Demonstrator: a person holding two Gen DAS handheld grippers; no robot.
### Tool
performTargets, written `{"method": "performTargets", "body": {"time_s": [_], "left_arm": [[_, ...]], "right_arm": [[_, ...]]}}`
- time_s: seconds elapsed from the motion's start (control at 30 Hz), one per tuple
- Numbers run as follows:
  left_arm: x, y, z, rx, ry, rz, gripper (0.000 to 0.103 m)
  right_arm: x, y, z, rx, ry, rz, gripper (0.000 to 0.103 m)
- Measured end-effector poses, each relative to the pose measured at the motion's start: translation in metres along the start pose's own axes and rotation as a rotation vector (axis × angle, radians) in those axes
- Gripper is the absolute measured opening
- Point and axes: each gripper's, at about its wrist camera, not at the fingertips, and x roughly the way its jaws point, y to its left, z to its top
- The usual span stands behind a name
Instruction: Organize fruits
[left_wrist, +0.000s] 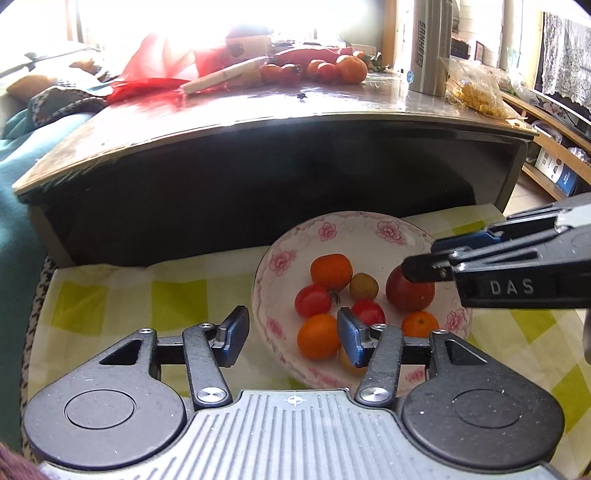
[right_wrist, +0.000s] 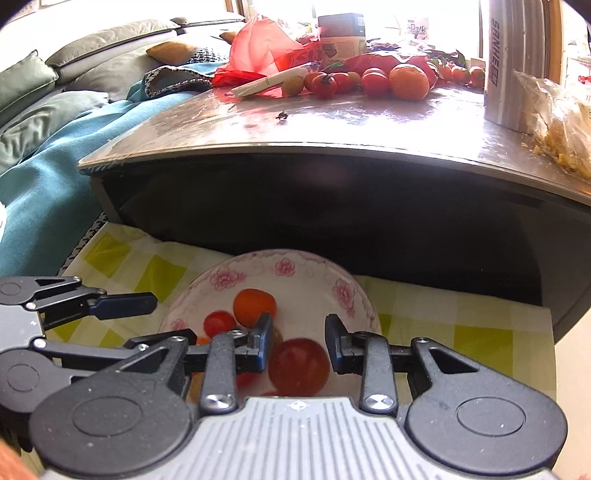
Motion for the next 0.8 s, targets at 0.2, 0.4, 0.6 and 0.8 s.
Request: {"method": "performTargets", "body": {"time_s": [0.2, 0.4, 0.6, 0.8], "left_arm": [[-0.027, 0.000, -0.019, -0.035, -0.004, 0.020, 0.068], [-0.054, -0.007, -0.029, -0.056, -0.030, 0.037, 0.080], [-0.076, -0.019, -0.040, -0.041, -0.055, 0.070, 0.088], [-0.089, -0.021, -0.053, -0.071, -0.054, 0.102, 0.097]], "right_arm": [[-0.026, 0.021, -0.021, -0.022, 0.026, -0.008, 0.035], [-0.050, 0.034, -0.043, 0.030, 0.025, -0.019, 0.035], [-0.076, 0.042, -0.062, 0.056, 0.006, -0.033, 0.035], [-0.094, 0.044, -0.075, 0.093, 0.001, -0.034, 0.035]]}}
